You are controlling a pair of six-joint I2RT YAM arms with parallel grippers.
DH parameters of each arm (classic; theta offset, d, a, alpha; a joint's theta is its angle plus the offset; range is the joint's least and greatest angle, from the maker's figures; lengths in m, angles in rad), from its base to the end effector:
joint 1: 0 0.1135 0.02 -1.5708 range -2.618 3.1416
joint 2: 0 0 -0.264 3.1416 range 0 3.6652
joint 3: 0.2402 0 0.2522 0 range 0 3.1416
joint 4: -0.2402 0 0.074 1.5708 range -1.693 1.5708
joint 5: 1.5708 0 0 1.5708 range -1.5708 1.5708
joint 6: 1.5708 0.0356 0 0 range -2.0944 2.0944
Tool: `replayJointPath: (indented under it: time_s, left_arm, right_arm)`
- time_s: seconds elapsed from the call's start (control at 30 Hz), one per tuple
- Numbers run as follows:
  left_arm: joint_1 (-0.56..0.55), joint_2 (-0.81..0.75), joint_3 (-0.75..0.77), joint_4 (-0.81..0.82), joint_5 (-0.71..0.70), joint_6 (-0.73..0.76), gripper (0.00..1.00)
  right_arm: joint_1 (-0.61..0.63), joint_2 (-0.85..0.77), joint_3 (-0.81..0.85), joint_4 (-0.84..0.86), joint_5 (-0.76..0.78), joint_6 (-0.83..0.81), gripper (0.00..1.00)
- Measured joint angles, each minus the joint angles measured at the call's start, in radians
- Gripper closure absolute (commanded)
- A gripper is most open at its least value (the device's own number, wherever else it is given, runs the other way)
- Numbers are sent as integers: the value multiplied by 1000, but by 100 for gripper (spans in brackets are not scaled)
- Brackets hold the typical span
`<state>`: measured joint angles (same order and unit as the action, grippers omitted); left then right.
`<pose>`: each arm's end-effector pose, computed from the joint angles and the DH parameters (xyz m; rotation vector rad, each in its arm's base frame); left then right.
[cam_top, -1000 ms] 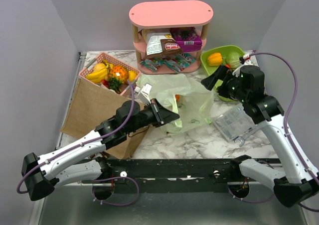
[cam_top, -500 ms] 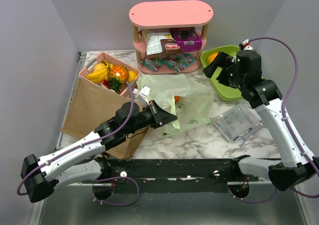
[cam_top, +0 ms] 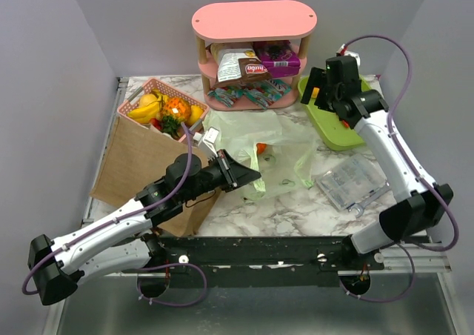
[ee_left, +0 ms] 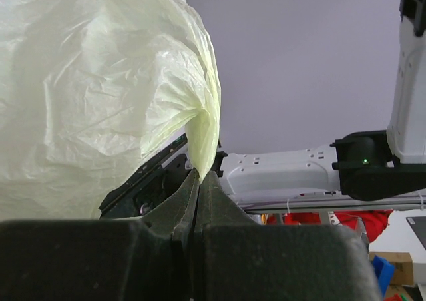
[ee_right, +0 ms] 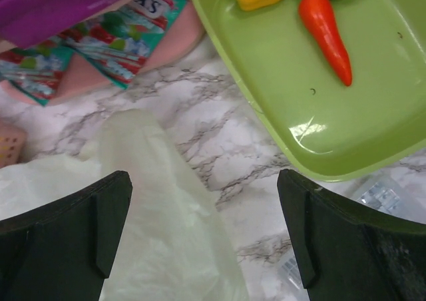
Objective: Place the food into the grocery bag and tie it
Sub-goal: Pick up the fake vegetable from the bin.
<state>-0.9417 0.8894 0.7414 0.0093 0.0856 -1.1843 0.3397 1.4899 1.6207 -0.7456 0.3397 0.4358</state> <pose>0.1230 -0.1742 0.3266 -0.1689 2.0044 -1.5701 0.3072 0.0960 0.4060 0.2925 2.1268 0.0794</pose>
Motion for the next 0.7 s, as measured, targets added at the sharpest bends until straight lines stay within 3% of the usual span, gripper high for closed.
replayJointPath:
  time_s: [0.7]
  left_arm:
    - [13, -17, -20, -38, -6, -6, 100]
  right_arm:
    - [-336, 319, 56, 16, -44, -60, 0]
